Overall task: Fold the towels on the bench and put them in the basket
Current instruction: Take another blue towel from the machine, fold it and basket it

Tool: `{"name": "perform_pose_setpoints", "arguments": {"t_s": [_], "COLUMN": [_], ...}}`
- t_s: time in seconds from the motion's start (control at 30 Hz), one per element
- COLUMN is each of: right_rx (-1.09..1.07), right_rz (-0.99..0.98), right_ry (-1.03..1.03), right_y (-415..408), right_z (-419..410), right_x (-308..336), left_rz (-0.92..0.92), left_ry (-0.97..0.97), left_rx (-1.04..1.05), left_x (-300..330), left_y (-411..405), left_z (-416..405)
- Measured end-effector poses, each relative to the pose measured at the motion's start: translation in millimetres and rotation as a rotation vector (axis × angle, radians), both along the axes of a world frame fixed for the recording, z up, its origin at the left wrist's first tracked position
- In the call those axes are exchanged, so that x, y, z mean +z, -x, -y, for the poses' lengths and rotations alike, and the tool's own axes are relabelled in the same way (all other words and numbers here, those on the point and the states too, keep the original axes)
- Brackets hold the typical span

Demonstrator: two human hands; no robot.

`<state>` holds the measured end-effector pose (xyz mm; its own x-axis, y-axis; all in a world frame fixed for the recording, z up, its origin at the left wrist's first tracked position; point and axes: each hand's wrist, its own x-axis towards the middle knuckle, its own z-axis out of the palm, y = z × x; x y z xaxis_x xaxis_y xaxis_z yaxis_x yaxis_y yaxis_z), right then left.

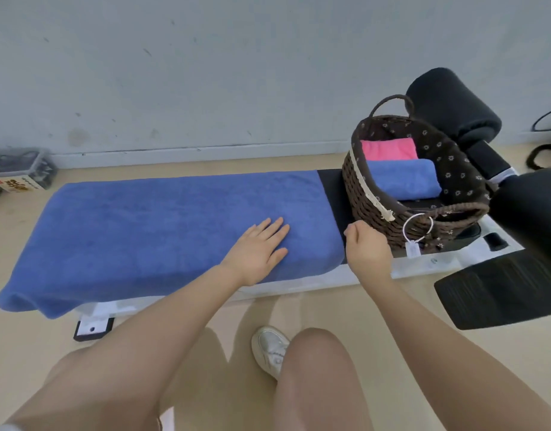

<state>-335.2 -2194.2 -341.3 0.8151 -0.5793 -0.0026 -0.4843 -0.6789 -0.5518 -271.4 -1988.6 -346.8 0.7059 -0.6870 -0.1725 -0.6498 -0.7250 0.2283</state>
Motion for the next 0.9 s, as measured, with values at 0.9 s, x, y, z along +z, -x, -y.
{"name": "perform_pose_setpoints", "arguments": {"t_s": [0.9], "right_rx": [-0.060], "right_rz": [0.165], "right_ry": [-0.673], "right_y": [31], "right_z": [-46], "right_x": [-10], "left_rz": [-0.181], "left_ry": [0.301], "left_rx": [0.207], "left_x": [-7], "left_y": [40], "left_z": [-16]}}
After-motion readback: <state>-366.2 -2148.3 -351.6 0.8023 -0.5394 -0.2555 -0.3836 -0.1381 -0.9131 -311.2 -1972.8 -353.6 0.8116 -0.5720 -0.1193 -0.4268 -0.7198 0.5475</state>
